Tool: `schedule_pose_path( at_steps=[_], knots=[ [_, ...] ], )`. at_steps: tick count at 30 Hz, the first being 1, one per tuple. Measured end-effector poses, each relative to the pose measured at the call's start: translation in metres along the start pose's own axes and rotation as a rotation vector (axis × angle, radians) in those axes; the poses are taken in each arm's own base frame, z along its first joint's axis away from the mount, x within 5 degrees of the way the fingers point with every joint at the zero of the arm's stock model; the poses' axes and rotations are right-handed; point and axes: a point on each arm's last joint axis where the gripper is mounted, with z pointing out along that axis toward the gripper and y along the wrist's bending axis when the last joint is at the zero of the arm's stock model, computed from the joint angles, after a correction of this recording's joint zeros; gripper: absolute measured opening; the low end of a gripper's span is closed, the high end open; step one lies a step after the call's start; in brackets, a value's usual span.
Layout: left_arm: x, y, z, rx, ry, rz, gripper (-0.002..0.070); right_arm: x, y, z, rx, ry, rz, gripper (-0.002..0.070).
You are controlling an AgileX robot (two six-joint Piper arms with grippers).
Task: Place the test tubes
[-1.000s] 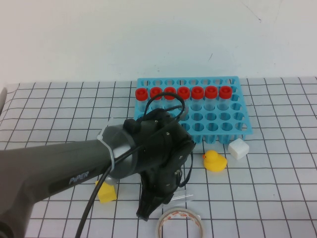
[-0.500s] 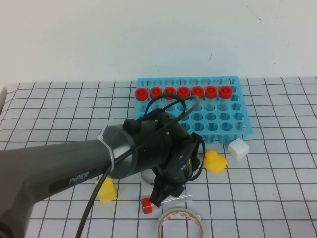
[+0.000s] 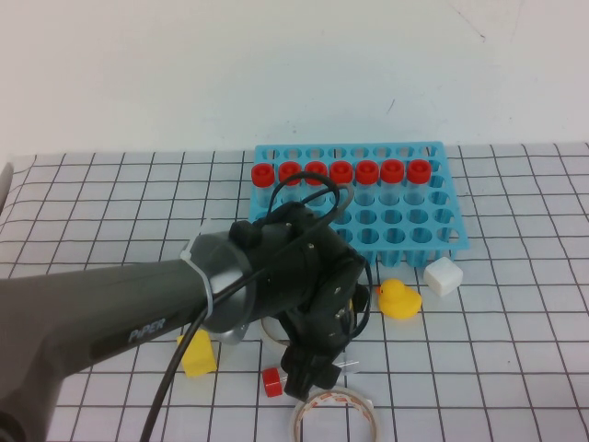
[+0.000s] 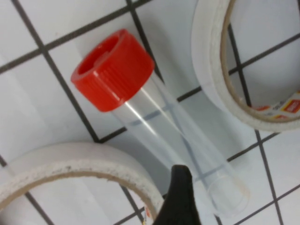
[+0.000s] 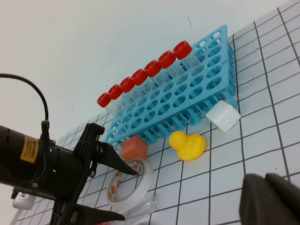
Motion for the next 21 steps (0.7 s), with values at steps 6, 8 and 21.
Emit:
schedule_pose_path(
  at_steps=[6, 8, 21],
  knots=[
    [-0.0020, -0.0004, 0.0000, 0.005, -0.022, 0.021, 0.0515, 0.0000, 0.0000, 0.0000, 0.000, 0.000, 0.000, -0.0001],
    [-0.0022, -0.0005, 0.0000, 0.005, -0.024, 0.056, 0.0515, 0.0000, 0.0000, 0.0000, 0.000, 0.000, -0.001, -0.0001],
    [-0.0087, -0.0018, 0.0009, -0.023, 0.011, 0.138, 0.0515, -0.0002, -0.0001, 0.0000, 0.001, -0.002, -0.002, -0.0001]
  ],
)
